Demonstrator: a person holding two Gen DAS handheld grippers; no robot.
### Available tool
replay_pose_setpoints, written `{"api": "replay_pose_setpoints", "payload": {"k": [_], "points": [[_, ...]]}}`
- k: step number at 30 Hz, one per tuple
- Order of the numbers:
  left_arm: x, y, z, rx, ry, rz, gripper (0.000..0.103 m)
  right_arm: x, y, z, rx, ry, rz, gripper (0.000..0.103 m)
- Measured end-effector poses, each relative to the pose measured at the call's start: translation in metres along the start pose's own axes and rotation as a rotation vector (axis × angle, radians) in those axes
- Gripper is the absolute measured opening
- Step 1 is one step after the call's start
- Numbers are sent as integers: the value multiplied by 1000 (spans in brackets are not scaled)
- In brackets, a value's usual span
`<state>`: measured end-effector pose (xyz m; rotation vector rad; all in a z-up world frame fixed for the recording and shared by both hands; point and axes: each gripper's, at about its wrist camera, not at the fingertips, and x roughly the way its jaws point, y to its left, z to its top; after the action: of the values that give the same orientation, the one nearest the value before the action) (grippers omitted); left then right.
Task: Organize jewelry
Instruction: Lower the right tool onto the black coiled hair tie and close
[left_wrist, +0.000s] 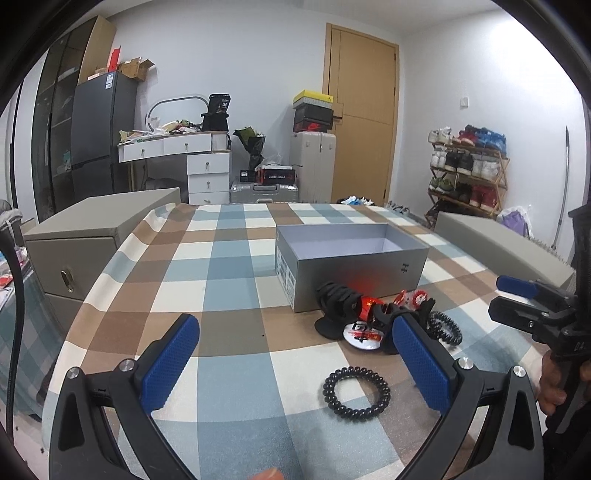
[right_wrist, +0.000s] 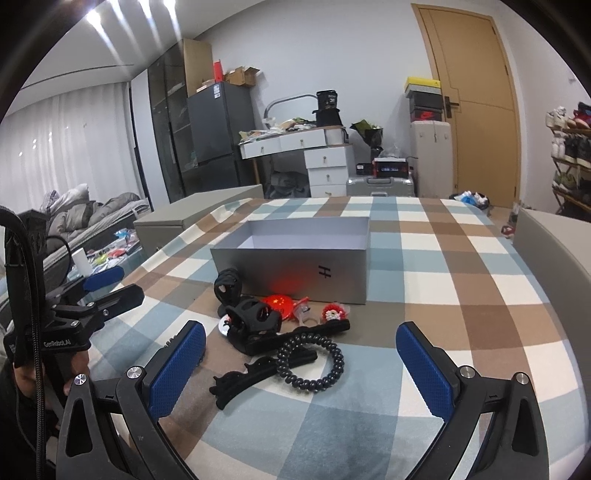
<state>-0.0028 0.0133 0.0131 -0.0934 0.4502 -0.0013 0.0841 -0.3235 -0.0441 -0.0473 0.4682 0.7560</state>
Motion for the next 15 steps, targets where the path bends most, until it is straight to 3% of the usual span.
{"api": "replay_pose_setpoints", "payload": {"k": [7, 15], "points": [[11, -1, -1, -16, 62, -33, 102, 23, -10, -6, 61, 153, 4, 103], [18, -8, -10, 42, 142, -52, 102, 41, -17, -11, 71, 253, -22, 78]]}}
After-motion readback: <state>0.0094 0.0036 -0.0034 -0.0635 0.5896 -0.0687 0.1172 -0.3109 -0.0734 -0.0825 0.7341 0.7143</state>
